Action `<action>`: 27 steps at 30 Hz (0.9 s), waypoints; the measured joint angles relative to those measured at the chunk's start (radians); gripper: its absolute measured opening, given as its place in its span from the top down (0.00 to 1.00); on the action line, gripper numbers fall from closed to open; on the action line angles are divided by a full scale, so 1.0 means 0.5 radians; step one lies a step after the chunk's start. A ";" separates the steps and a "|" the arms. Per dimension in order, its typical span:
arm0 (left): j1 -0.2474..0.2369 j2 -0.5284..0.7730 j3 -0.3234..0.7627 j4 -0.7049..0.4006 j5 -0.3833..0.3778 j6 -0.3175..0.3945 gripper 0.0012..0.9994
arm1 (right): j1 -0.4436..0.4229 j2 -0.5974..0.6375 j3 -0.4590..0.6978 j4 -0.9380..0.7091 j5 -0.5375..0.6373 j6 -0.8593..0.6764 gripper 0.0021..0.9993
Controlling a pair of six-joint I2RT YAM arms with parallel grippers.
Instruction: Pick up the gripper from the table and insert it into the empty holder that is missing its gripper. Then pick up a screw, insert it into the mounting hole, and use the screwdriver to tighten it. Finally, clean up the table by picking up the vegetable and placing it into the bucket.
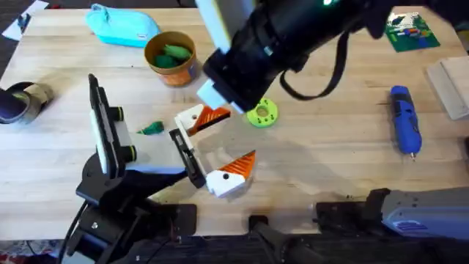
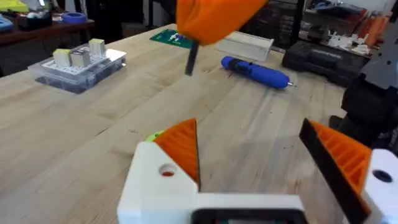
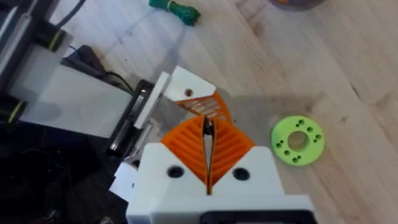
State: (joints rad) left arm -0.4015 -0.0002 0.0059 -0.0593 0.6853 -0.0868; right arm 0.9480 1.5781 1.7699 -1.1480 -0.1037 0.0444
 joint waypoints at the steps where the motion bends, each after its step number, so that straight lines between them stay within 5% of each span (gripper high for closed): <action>1: 0.000 0.000 0.000 0.000 0.000 0.000 0.01 | 0.026 0.005 0.000 0.003 -0.004 0.000 1.00; 11: 0.000 0.000 0.000 0.000 0.000 0.000 0.01 | 0.105 0.238 0.003 0.047 -0.016 -0.001 1.00; 27: 0.000 0.000 0.000 0.001 -0.001 -0.006 0.01 | 0.105 0.255 0.003 0.077 0.008 -0.001 1.00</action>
State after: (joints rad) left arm -0.4015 -0.0002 0.0059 -0.0590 0.6849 -0.0899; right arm 1.0004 1.7058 1.7714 -1.1093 -0.0999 0.0441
